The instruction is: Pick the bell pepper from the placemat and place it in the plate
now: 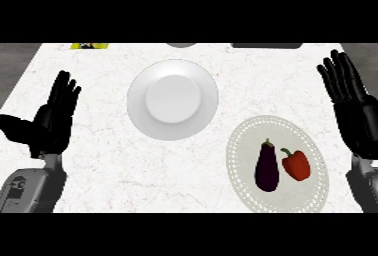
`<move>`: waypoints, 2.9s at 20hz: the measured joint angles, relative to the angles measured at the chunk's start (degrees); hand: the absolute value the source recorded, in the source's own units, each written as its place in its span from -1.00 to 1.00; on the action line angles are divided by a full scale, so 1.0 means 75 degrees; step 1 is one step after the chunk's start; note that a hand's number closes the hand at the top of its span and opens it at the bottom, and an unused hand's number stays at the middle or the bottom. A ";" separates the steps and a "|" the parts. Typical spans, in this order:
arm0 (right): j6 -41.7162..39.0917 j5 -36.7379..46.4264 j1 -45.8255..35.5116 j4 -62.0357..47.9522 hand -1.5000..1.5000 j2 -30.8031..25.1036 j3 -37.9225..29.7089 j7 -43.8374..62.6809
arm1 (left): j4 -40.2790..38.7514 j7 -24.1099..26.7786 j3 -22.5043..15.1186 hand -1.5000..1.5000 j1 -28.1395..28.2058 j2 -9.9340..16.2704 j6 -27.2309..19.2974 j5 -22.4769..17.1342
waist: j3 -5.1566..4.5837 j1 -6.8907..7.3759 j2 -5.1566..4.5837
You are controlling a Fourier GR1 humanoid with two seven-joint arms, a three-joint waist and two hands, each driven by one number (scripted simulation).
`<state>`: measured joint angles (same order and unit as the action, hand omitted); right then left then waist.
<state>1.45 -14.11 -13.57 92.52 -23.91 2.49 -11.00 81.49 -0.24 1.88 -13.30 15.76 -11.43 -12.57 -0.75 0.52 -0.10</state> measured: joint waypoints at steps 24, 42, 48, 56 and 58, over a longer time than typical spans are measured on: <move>0.2607 0.4841 0.2013 -0.0045 -1.00 -0.0042 0.2381 0.0526 | -0.0209 -0.0525 -0.1047 0.00 -0.0135 0.0120 0.0379 0.1438 | 0.0096 -0.0147 0.0029; -0.1729 0.5036 0.1607 0.2716 -1.00 -0.2347 0.1818 0.5944 | 0.0068 -0.0833 -0.0893 0.00 -0.0149 0.0048 0.0581 0.1566 | 0.0090 -0.0063 0.0020; -0.2378 0.5348 0.1125 0.1965 -1.00 -0.1652 0.1802 0.6017 | -0.0183 -0.0761 -0.0725 0.00 -0.0312 -0.0141 0.0691 0.1738 | 0.0097 -0.0059 0.0012; -0.2966 0.6066 0.0824 0.0852 -1.00 -0.1099 0.1866 0.5850 | -0.0313 -0.0538 -0.0560 0.00 -0.0241 -0.0281 0.0885 0.1892 | 0.0100 -0.0058 0.0011; -0.2932 0.6321 0.0809 0.0450 -1.00 -0.0958 0.1900 0.5603 | -0.0184 -0.0659 -0.0597 0.00 -0.0234 -0.0367 0.0812 0.2013 | 0.0101 -0.0053 0.0012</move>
<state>-20.54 33.30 -7.50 95.89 -31.09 16.75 31.02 80.12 -5.18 -2.60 -15.06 13.00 -5.34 2.53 0.00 0.12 -0.01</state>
